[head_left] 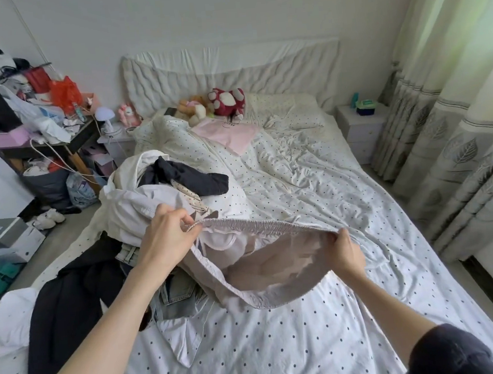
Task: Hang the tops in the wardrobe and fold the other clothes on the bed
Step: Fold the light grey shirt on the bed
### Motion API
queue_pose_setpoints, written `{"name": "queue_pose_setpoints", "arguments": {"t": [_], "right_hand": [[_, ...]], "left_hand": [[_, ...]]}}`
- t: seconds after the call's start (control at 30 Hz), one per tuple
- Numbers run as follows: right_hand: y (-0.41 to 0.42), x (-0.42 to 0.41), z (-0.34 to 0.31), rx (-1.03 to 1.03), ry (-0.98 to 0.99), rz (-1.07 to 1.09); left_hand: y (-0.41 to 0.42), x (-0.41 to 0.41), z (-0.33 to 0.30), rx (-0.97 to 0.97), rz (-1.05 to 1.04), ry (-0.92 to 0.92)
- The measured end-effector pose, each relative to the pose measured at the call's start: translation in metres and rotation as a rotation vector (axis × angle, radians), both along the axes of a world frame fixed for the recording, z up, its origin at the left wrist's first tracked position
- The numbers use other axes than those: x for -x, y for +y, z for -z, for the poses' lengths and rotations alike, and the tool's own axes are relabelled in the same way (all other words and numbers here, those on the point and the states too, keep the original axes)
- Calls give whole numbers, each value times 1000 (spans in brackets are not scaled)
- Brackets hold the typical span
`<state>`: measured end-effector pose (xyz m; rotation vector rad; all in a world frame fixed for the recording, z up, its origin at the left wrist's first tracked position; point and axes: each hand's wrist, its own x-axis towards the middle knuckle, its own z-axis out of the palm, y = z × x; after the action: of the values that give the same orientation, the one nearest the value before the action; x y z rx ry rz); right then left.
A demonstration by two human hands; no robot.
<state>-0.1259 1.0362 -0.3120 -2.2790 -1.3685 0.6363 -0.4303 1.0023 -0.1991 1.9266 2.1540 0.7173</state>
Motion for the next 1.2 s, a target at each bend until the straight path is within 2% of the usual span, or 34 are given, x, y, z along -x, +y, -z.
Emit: {"name": "queue_pose_setpoints", "arguments": {"t": [0.13, 0.33, 0.43, 0.5, 0.57, 0.67, 0.9, 1.03, 1.2], "right_hand": [[11, -12, -8, -37, 130, 99], [18, -51, -6, -26, 487, 133], [21, -68, -5, -48, 542, 66], [28, -88, -7, -100, 418, -47], [32, -110, -10, -155, 185, -223], [44, -160, -8, -220, -27, -483], [73, -304, 13, -230, -306, -718], [80, -369, 46, -144, -411, -749], [93, -428, 82, -45, -514, -777]], "left_hand": [[6, -14, 4, -13, 160, 69], [15, -34, 44, 356, 334, 145], [4, -46, 60, 585, 374, 244], [-4, -61, 64, 588, 340, 342], [-11, -82, 64, 560, 310, 416], [-20, -143, 70, 565, 367, 513], [-21, -312, 112, 800, 595, 263], [-10, -399, 149, 929, 708, 132], [1, -485, 188, 997, 814, -2]]}}
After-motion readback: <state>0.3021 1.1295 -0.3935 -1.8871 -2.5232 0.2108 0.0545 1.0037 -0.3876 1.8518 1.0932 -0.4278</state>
